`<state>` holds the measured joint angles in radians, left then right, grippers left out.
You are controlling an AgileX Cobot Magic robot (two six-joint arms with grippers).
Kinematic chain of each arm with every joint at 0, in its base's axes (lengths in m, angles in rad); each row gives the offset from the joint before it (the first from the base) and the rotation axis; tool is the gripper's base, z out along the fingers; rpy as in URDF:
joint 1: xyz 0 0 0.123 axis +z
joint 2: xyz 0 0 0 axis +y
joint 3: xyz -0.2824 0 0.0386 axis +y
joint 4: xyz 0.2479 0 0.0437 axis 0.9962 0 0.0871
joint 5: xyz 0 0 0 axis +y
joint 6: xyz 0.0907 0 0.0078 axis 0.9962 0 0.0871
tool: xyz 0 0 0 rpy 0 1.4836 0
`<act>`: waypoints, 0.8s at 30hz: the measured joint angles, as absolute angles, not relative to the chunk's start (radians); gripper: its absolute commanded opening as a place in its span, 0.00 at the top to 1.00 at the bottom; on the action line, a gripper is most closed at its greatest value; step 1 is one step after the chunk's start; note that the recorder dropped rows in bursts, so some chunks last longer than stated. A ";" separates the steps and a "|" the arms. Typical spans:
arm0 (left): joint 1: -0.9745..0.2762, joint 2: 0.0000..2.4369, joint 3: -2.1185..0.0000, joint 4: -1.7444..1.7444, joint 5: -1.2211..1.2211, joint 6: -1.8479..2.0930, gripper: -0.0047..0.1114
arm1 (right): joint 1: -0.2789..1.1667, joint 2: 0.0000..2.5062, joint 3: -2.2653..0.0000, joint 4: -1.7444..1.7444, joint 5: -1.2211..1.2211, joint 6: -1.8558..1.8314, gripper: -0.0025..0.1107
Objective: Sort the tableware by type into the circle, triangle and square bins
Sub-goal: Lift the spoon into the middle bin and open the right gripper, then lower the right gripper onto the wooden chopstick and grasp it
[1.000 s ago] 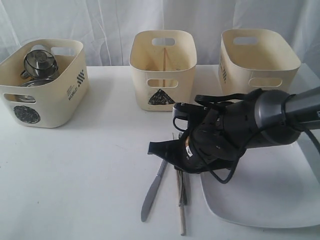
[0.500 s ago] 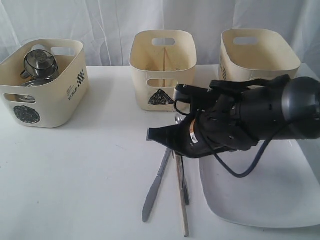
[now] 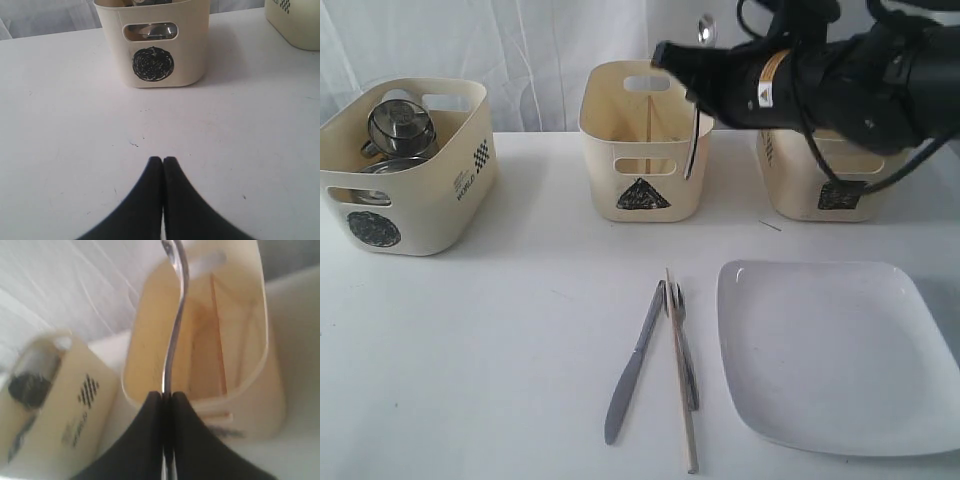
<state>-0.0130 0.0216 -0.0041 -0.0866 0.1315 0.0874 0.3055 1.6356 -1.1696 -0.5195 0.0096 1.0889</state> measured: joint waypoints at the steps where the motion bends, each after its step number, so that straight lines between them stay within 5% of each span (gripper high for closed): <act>1: -0.013 0.022 -0.004 -0.087 0.131 0.087 0.96 | 0.287 1.645 -1.193 -0.520 -0.013 1.095 0.98; 14: -0.013 0.022 -0.004 -0.087 0.131 0.087 0.96 | 0.204 2.086 -1.712 -0.521 -0.048 1.101 0.98; 20: -0.013 0.022 -0.004 -0.087 0.131 0.087 0.96 | 0.223 2.297 -1.915 -0.538 -0.037 1.018 0.67; 24: -0.013 0.022 -0.004 -0.087 0.131 0.087 0.96 | 0.252 2.276 -1.924 -0.544 0.105 0.925 0.67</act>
<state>-0.0130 0.0216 -0.0041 -0.0866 0.1315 0.0874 0.2518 2.2756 -1.9239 -0.5437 0.1046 0.9253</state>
